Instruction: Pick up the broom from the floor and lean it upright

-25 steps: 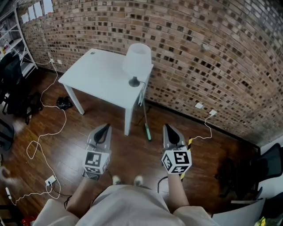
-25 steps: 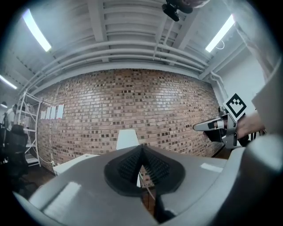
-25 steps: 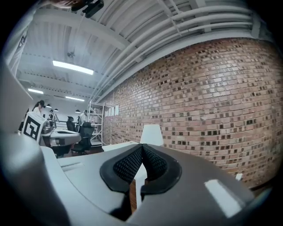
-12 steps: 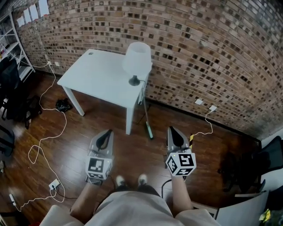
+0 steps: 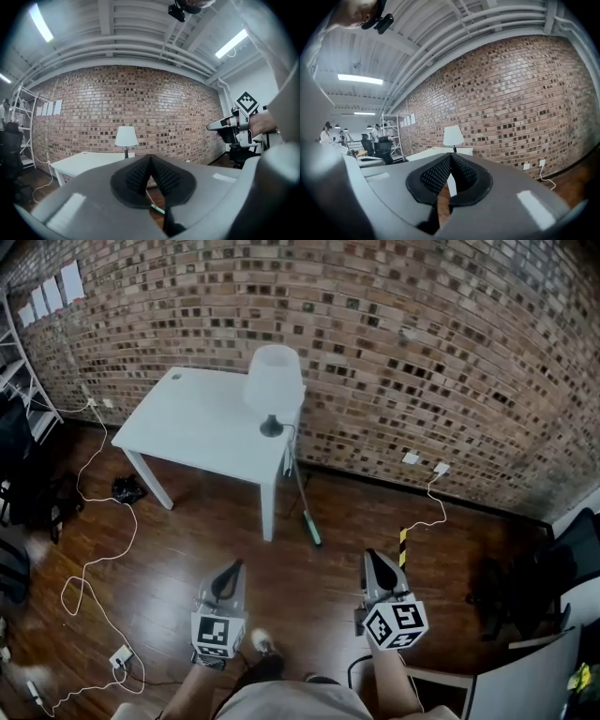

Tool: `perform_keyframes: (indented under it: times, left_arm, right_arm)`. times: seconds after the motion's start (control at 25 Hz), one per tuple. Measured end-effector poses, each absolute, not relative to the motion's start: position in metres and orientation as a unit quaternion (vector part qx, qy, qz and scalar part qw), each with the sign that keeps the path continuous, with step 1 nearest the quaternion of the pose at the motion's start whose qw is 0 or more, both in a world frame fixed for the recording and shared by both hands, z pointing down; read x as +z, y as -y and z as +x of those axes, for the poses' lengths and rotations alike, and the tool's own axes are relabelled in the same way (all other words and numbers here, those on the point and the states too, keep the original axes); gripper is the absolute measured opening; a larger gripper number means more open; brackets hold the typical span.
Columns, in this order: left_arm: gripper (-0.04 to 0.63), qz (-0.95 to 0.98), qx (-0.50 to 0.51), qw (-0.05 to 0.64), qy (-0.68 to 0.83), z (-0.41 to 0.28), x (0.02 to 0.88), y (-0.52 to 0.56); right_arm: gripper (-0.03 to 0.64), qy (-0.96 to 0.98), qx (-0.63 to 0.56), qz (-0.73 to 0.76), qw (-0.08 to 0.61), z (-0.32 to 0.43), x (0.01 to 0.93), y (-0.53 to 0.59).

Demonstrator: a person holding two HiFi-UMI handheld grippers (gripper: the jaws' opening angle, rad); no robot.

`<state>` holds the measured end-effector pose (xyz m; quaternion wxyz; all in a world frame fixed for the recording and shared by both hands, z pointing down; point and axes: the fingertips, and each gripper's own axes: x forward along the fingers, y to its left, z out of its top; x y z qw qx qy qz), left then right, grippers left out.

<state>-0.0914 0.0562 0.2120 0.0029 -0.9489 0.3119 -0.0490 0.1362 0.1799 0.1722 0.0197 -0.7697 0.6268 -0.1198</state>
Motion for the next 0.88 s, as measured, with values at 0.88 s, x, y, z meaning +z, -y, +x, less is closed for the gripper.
perform_keyframes:
  times: [0.88]
  left_arm:
    - [0.000,-0.934,-0.035,0.030,-0.353,-0.119,0.168,-0.342]
  right_arm:
    - [0.012,-0.684,-0.071,-0.726,-0.006,0.093,0.148,-0.454]
